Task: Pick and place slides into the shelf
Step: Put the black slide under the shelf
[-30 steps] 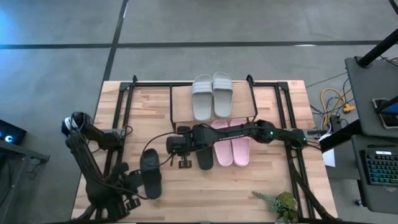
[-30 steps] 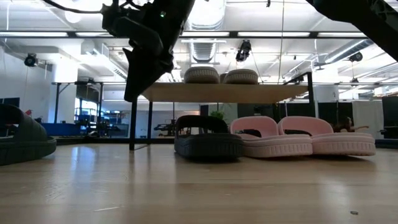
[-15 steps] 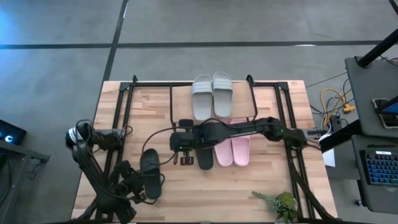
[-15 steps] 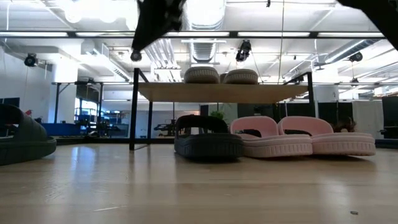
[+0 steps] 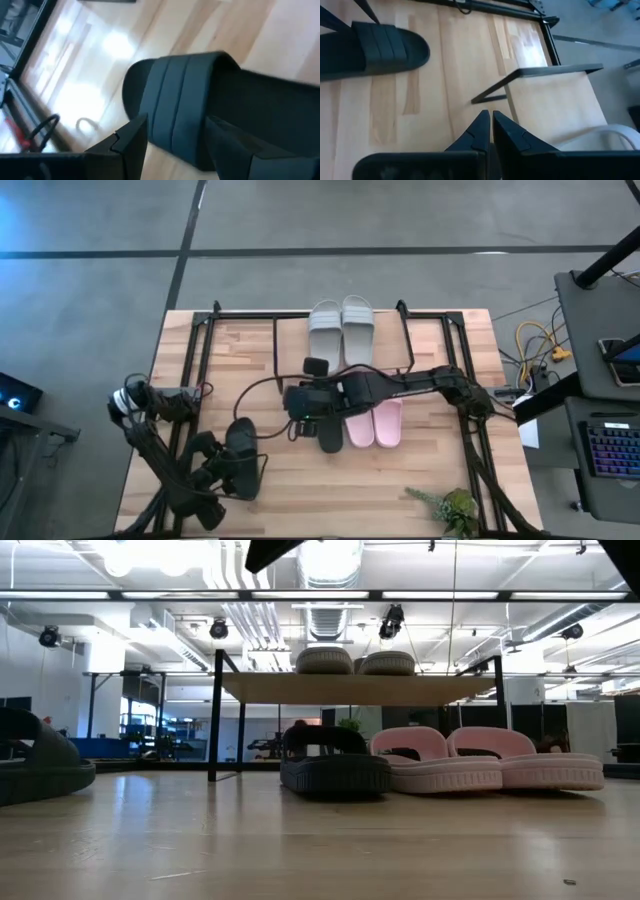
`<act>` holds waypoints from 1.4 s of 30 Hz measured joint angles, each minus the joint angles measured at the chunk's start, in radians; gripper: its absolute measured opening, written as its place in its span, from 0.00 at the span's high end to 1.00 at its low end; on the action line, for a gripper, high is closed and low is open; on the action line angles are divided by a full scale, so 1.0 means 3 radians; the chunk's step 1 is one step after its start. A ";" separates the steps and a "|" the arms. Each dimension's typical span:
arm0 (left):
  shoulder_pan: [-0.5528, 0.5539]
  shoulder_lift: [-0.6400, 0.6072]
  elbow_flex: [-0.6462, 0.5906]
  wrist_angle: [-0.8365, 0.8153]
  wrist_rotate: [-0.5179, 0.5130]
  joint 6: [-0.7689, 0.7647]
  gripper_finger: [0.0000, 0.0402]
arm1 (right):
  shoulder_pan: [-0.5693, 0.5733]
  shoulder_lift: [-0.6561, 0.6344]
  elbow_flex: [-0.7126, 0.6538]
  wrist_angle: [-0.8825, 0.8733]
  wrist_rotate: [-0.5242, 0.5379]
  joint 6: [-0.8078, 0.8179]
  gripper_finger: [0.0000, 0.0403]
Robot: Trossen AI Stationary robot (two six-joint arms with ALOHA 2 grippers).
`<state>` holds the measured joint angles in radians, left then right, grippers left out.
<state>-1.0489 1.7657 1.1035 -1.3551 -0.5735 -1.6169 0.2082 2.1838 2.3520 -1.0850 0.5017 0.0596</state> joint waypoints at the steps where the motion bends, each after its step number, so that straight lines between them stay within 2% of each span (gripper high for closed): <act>1: 0.0024 0.0000 -0.0058 0.0089 -0.0043 0.0002 0.56 | 0.0001 0.0000 0.0000 -0.0028 0.0000 0.0000 0.97; 5: 0.0134 0.0000 -0.0277 0.0645 -0.0109 0.0182 0.56 | 0.0003 -0.0001 0.0000 -0.0224 0.0000 0.0112 0.97; 9: 0.0245 -0.0004 -0.0315 0.0683 -0.0141 0.0244 0.61 | 0.0003 -0.0001 -0.0003 -0.0434 0.0000 0.0268 0.97; 12: 0.0355 -0.0004 -0.0321 0.0616 -0.0372 0.0374 0.72 | 0.0003 -0.0002 -0.0003 -0.0528 0.0000 0.0351 0.97; 16: 0.0553 -0.0004 -0.0325 0.0772 -0.0583 0.0777 0.91 | 0.0017 -0.0001 -0.0003 -0.0587 0.0065 0.0455 0.97; 18: 0.0669 -0.0004 -0.0327 0.0902 -0.0698 0.0957 0.97 | 0.0026 -0.0003 -0.0003 -0.0613 0.0151 0.0496 0.97; 26: 0.1107 -0.0004 -0.0339 0.1504 -0.1226 0.1610 0.98 | 0.0045 -0.0005 -0.0004 -0.0658 0.0191 0.0587 0.97; 30: 0.1220 -0.0004 -0.0445 0.2002 -0.1253 0.2035 0.99 | 0.0048 -0.0006 -0.0004 -0.0677 0.0201 0.0589 0.97; 36: 0.1412 -0.0006 -0.0573 0.3117 -0.1263 0.3080 0.99 | 0.0048 -0.0006 -0.0004 -0.0900 0.0203 0.0646 0.97; 42: 0.1798 -0.0010 -0.0569 0.3216 -0.1289 0.3258 0.99 | 0.0075 -0.0008 -0.0005 -0.1130 0.0269 0.0761 0.97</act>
<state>-0.5096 1.7626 0.9329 -0.3904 -0.9603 -0.6395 0.2306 2.1815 2.3505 -1.4239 0.5823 0.2880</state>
